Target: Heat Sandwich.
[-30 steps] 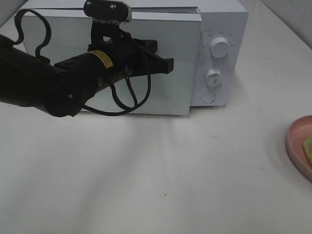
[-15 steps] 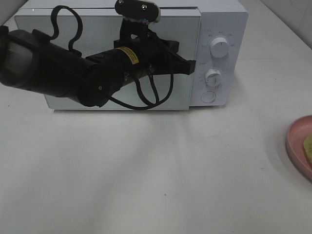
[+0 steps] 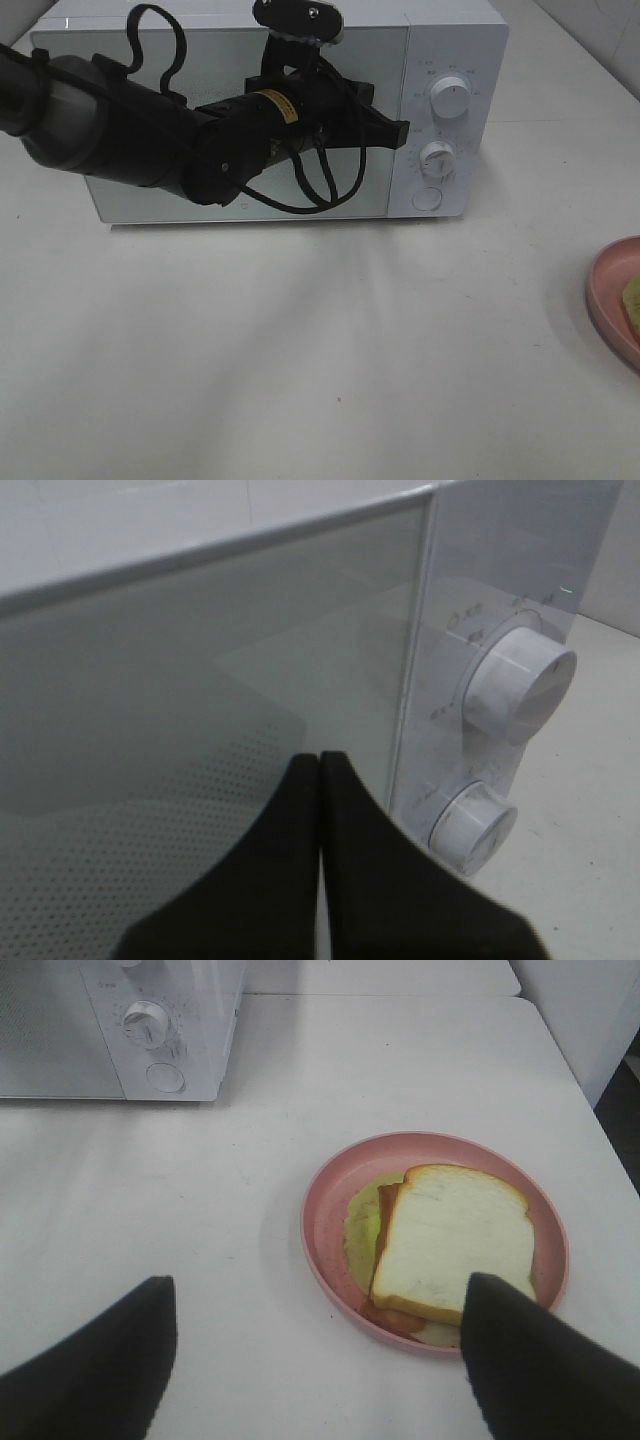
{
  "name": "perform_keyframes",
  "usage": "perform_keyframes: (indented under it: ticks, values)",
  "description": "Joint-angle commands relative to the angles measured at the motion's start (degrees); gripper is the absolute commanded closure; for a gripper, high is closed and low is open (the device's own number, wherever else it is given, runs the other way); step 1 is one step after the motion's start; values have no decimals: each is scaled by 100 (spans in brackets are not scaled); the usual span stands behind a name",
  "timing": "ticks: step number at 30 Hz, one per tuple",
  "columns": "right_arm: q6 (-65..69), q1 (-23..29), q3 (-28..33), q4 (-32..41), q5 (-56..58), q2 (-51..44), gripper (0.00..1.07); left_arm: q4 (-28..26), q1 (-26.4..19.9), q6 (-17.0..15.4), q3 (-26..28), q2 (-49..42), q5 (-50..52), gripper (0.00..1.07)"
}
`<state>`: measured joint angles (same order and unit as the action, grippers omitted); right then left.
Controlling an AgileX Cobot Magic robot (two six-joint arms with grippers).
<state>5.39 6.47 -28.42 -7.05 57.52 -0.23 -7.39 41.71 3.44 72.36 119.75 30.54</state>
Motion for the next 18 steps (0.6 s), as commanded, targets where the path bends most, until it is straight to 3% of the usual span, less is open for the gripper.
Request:
perform_keyframes:
  ticks: [1, 8, 18]
  values:
    - [-40, -34, 6, 0, -40, -160, 32, -441, -178, 23, 126, 29, 149, 107]
    - [-40, -34, 6, 0, -40, -160, 32, -441, -138, 29, 74, -86, -155, 107]
    - [-40, -34, 6, 0, -40, -160, 32, -441, 23, 218, -573, -625, -309, 107]
